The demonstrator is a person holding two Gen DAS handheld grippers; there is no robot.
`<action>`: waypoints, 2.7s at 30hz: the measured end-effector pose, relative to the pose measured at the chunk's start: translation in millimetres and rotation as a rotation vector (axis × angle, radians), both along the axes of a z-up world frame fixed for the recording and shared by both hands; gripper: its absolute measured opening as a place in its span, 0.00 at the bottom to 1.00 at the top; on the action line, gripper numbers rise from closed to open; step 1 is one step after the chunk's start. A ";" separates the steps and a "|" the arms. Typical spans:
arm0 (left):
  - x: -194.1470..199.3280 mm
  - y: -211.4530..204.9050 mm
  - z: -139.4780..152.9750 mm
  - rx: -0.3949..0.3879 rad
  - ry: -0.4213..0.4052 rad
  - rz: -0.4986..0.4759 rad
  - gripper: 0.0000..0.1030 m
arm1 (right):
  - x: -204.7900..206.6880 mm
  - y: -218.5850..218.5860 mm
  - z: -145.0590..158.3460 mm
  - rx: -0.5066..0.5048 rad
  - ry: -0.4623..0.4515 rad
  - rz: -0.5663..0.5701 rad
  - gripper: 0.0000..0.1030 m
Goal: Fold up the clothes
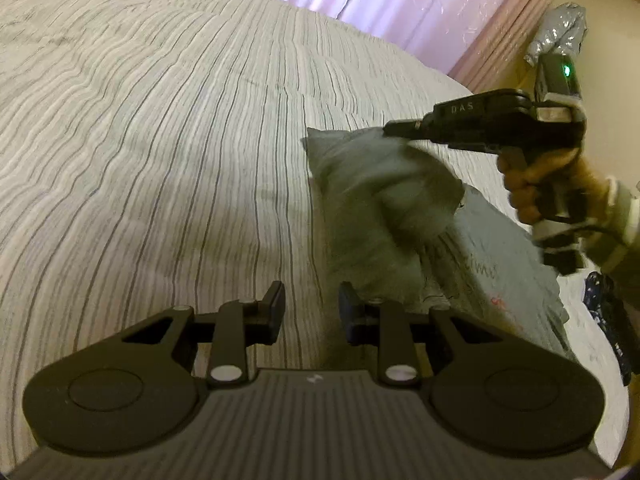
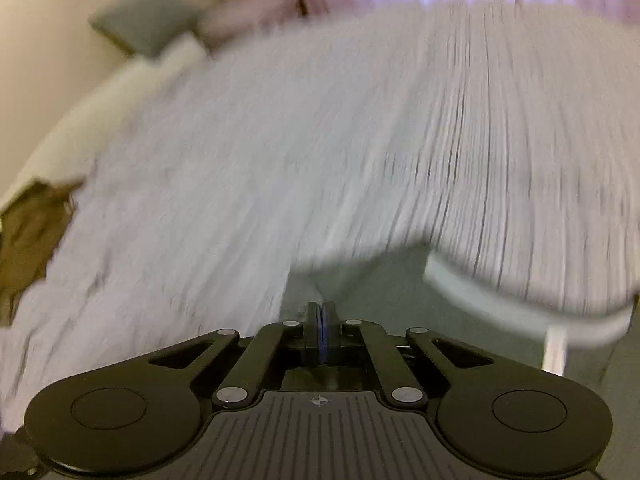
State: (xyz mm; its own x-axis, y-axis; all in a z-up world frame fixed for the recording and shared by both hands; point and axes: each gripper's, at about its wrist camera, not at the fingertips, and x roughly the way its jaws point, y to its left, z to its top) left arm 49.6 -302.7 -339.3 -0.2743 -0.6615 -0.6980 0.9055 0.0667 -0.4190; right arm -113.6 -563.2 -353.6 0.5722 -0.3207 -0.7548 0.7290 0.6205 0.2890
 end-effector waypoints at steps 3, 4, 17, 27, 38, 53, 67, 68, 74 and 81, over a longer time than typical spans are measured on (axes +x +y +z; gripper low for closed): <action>-2.1 -3.4 -3.7 0.027 -0.006 -0.005 0.23 | -7.1 -15.5 -18.9 0.046 0.104 -0.066 0.02; -2.8 -4.0 -3.6 0.030 -0.009 -0.008 0.23 | -14.6 -19.1 -24.5 0.084 0.116 -0.092 0.04; -8.9 -16.3 7.2 0.040 -0.007 -0.024 0.23 | -109.5 88.8 -35.4 0.527 -0.201 -0.252 0.48; 13.2 -51.0 24.5 0.021 -0.003 0.012 0.23 | -103.3 100.1 -77.7 0.668 -0.356 -0.522 0.14; 45.3 -172.7 21.7 0.120 0.193 -0.002 0.42 | -100.6 111.0 -77.7 0.673 -0.415 -0.706 0.42; 25.7 -225.4 -18.7 0.095 0.015 -0.099 0.04 | -88.7 108.4 -72.2 0.493 -0.278 -0.600 0.05; -37.8 -127.8 -18.8 0.188 -0.056 -0.199 0.13 | -134.8 111.1 -40.3 0.370 -0.232 -0.576 0.49; -38.2 -116.2 -27.7 0.225 -0.081 -0.175 0.13 | -156.2 110.1 -35.1 0.341 -0.217 -0.617 0.49; -20.7 -51.1 -11.4 0.249 -0.136 0.031 0.12 | -305.9 103.9 -17.0 0.278 -0.231 -0.944 0.49; -53.9 -28.7 24.6 0.148 -0.087 0.067 0.14 | -408.3 100.8 -59.6 0.482 -0.642 -1.205 0.49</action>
State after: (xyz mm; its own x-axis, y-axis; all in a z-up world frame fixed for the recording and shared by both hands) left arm -4.3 -331.4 -314.8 -0.1676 -0.5641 -0.8085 0.9293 0.1833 -0.3205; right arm -521.9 -462.4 -413.2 0.4183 -0.6363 -0.6482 0.3951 -0.5151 0.7606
